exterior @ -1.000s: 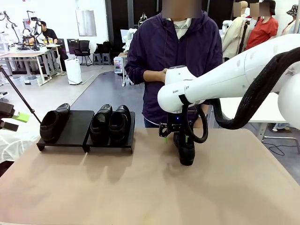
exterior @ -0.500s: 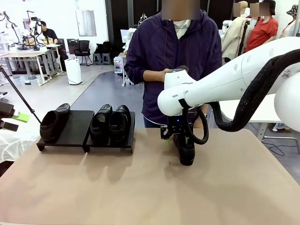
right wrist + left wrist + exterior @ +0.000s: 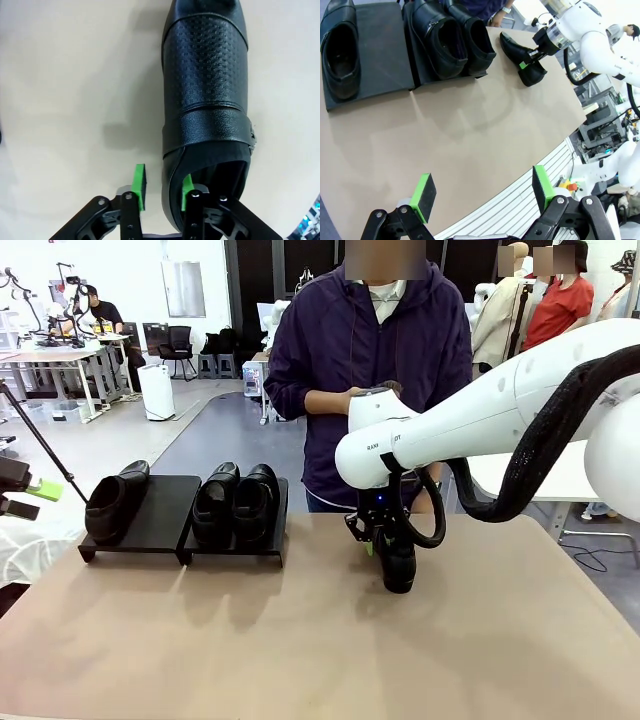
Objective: Organize the shoes by placing them on the stand.
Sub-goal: Pick up one Shoe and place it in the middle of the table.
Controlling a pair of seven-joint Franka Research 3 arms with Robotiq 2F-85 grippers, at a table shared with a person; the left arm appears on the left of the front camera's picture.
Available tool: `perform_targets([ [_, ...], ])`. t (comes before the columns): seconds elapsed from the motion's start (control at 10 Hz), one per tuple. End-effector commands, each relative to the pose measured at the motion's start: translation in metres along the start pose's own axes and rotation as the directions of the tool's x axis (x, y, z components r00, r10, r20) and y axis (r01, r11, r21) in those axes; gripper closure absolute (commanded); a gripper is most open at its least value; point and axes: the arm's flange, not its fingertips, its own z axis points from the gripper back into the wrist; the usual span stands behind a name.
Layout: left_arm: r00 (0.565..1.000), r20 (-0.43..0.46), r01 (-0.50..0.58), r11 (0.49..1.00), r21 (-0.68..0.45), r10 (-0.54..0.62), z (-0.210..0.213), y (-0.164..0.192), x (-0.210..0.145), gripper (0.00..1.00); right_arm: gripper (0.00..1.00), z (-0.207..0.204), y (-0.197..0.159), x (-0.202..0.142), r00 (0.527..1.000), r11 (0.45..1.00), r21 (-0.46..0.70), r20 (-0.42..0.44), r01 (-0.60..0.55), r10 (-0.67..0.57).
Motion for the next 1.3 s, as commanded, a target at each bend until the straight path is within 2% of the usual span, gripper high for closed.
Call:
perform_targets([
  [0.0,1.000,-0.007,-0.006,1.000,0.002,0.006,0.001,-0.001,-0.003,0.00,1.00,0.002,-0.003,0.003,0.999,0.999,-0.031,0.011,-0.035,0.036],
  [0.5,1.000,-0.007,-0.006,1.000,0.002,0.006,0.001,-0.001,-0.003,0.00,1.00,0.008,-0.018,-0.001,1.000,1.000,0.006,0.021,-0.014,0.014],
  [0.8,1.000,-0.007,-0.006,1.000,0.002,0.006,0.001,-0.001,-0.003,0.00,1.00,0.046,-0.044,-0.019,0.999,0.997,0.061,0.023,-0.045,0.044],
  [0.9,1.000,-0.007,-0.006,1.000,0.002,0.006,0.001,-0.001,-0.003,0.00,1.00,0.071,-0.057,-0.037,1.000,0.999,0.040,0.016,-0.014,0.013],
  [1.0,1.000,-0.007,-0.006,1.000,0.002,0.006,0.001,-0.001,-0.003,0.00,1.00,0.097,-0.073,-0.072,1.000,1.000,0.017,0.011,-0.004,0.004],
  [1.2,1.000,-0.007,-0.006,1.000,0.002,0.006,0.001,-0.001,-0.003,0.00,1.00,0.125,-0.096,-0.145,0.999,0.998,0.057,0.009,0.037,-0.037],
])
